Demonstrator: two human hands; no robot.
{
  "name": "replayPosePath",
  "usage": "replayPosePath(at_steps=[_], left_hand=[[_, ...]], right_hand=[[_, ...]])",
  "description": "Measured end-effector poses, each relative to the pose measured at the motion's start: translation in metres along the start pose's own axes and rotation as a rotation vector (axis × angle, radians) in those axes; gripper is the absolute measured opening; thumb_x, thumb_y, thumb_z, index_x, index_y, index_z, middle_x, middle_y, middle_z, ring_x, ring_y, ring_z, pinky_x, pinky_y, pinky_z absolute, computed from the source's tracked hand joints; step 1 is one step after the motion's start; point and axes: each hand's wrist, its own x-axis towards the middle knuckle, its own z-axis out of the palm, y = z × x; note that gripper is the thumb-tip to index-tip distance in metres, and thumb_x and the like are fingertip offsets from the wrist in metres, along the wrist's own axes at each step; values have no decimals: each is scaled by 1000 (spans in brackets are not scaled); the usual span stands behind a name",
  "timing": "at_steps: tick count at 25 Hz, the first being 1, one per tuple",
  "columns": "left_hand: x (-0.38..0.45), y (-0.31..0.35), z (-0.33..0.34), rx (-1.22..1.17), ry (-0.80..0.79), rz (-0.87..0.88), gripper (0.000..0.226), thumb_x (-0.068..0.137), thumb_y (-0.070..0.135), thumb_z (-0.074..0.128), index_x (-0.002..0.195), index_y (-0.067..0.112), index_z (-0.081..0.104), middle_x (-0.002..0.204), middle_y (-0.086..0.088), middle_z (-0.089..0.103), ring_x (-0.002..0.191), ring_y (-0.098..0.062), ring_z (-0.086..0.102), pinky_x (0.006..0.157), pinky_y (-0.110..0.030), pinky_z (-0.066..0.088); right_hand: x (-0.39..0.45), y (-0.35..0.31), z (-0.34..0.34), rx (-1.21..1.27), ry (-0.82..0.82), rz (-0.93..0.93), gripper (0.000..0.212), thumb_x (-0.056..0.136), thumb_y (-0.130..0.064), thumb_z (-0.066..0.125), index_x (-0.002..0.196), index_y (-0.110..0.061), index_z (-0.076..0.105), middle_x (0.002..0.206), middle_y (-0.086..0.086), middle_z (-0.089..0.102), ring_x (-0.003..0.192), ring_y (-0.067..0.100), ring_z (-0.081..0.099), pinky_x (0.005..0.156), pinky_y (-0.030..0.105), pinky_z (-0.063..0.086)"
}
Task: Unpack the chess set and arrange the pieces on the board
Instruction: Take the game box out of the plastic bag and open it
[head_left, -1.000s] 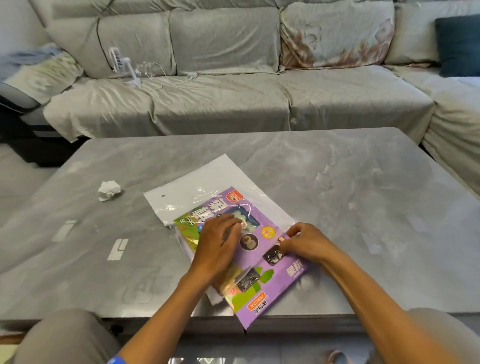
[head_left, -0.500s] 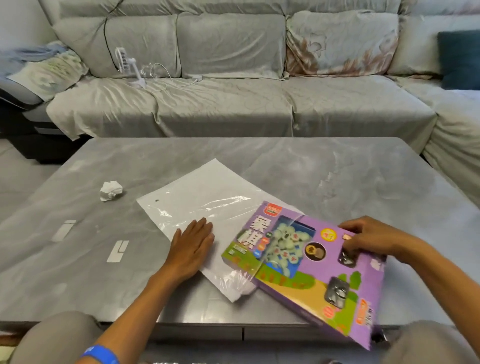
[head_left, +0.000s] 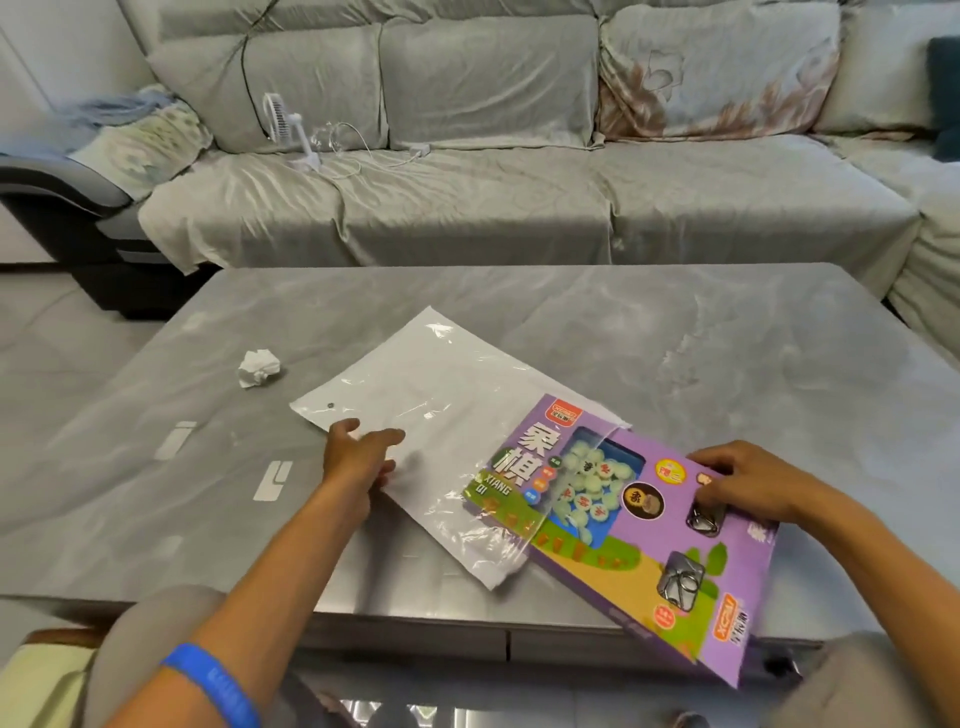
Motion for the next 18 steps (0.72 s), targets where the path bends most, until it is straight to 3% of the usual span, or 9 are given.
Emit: replayPosePath(at_steps=[2,4,6,9,12,15,18], left_hand=[[3,4,7,246,155,111,69,77,18,72,136,25,36,133,-8,44,117,-31,48,86,-38,46],[19,7,9,168,209,72,67,76,10,72,132,26,38,136,-9,38,107,-31,51,79,-37,50],[25,10,12,-80,149,-26,63,72,3,72,121,27,41,127,-8,45,86,-26,54,61,-33,50],[35,2,20,138,48,79,45,71,3,70,110,20,53,107,-6,56,83,-24,56,66,-31,47],[45,3,24,163,-21,177,29,75,-4,62,92,18,66,93,-8,61,72,-21,54,62,-26,42],[53,27,27,197,22,343,38,73,-11,52,77,23,69,87,-3,63,75,-22,55,64,-27,44],[59,75,20,106,105,462,44,72,-13,47,71,24,70,85,-4,68,70,-20,57,59,-24,45]], right_hand=[[-2,-1,5,27,29,-3,24,79,-9,66,96,-27,68,83,-5,74,68,13,72,68,29,58],[-4,-2,9,55,46,1,23,80,-12,67,95,-28,67,83,-4,74,68,13,71,68,30,59],[1,-4,12,88,83,9,21,79,-14,67,94,-29,68,83,-5,73,69,14,71,71,31,59],[14,-12,19,189,211,13,21,77,-14,68,90,-30,72,80,-7,73,69,13,70,72,33,58],[30,-19,22,249,289,-2,20,74,-15,68,85,-31,73,80,-8,73,69,10,69,67,27,54],[46,-26,13,144,262,-38,22,66,-31,68,85,-41,68,92,-6,68,80,10,64,68,23,47],[59,-26,2,61,262,-36,26,68,-22,72,83,-44,67,94,-6,70,84,13,63,74,30,50]])
